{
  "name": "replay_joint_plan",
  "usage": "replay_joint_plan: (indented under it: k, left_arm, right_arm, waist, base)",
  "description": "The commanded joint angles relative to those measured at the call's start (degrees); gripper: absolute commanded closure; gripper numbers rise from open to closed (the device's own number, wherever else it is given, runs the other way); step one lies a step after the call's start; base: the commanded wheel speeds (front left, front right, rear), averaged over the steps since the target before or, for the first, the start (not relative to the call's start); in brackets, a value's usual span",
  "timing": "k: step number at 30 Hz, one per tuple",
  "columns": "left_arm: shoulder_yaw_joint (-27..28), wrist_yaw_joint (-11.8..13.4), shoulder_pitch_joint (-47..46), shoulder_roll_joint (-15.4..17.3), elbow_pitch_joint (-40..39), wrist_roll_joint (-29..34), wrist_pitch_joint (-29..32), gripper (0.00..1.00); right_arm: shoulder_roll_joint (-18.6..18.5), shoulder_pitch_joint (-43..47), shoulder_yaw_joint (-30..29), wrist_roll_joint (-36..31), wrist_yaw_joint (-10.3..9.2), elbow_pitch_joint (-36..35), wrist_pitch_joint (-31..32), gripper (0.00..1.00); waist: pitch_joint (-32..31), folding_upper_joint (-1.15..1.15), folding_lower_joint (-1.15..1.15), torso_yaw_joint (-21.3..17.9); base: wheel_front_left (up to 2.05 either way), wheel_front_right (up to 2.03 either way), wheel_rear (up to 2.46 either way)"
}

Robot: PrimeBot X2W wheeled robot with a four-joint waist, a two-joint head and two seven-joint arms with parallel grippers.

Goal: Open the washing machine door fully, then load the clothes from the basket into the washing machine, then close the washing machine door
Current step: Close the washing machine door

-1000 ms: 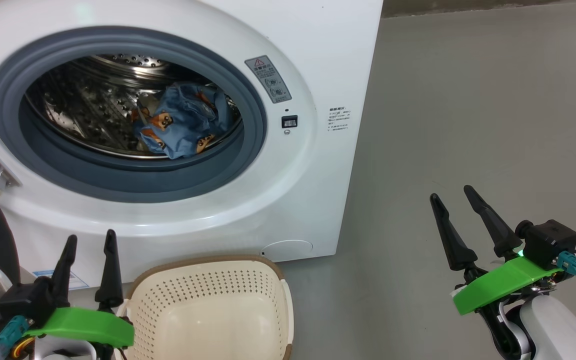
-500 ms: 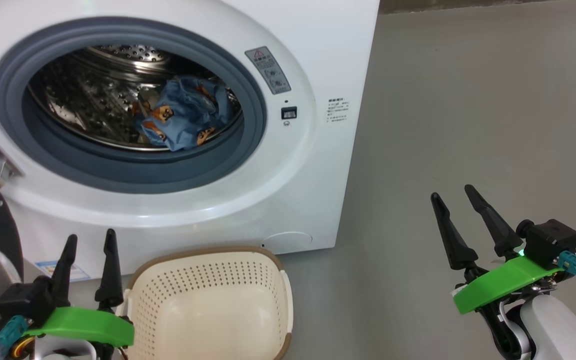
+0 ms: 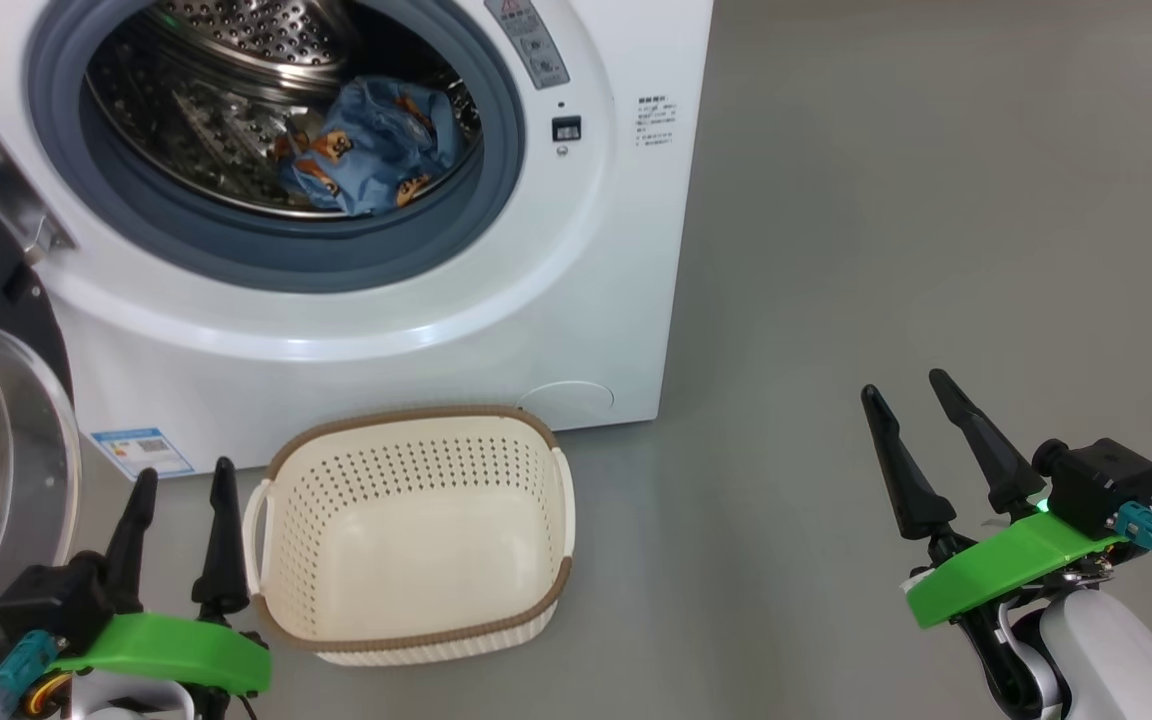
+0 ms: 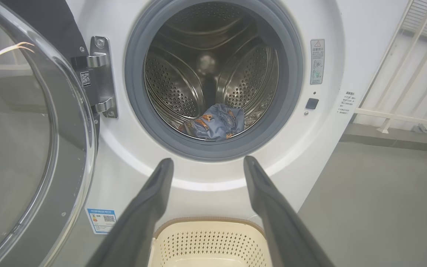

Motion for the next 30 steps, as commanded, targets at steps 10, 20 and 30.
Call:
replay_joint_plan:
  k: [10, 20, 30]
  left_arm:
    - [1.5, 0.5, -1.6, 2.1, -1.6, -0.5, -0.4, 0.00]
    - [1.3, 0.7, -1.6, 2.2, -1.5, -0.6, -0.4, 0.00]
    - [1.0, 0.8, -1.8, 2.3, -1.3, -0.8, -0.4, 0.00]
  right_arm:
    - [-0.4, 0.0, 0.5, 0.7, 0.25, -1.2, -0.5, 0.00]
    - [-0.4, 0.1, 0.5, 0.8, 0.25, -1.3, -0.5, 0.00]
    - [-0.4, 0.0, 0.5, 0.7, 0.25, -1.2, -0.5, 0.00]
  waist:
    - [-0.2, 0.00, 0.01, 0.0]
    - [-0.3, 0.00, 0.01, 0.1]
    - [-0.3, 0.00, 0.01, 0.3]
  base:
    - [-0.54, 0.54, 0.00]
    - [0.00, 0.00, 0.00]
    - [0.00, 0.00, 0.00]
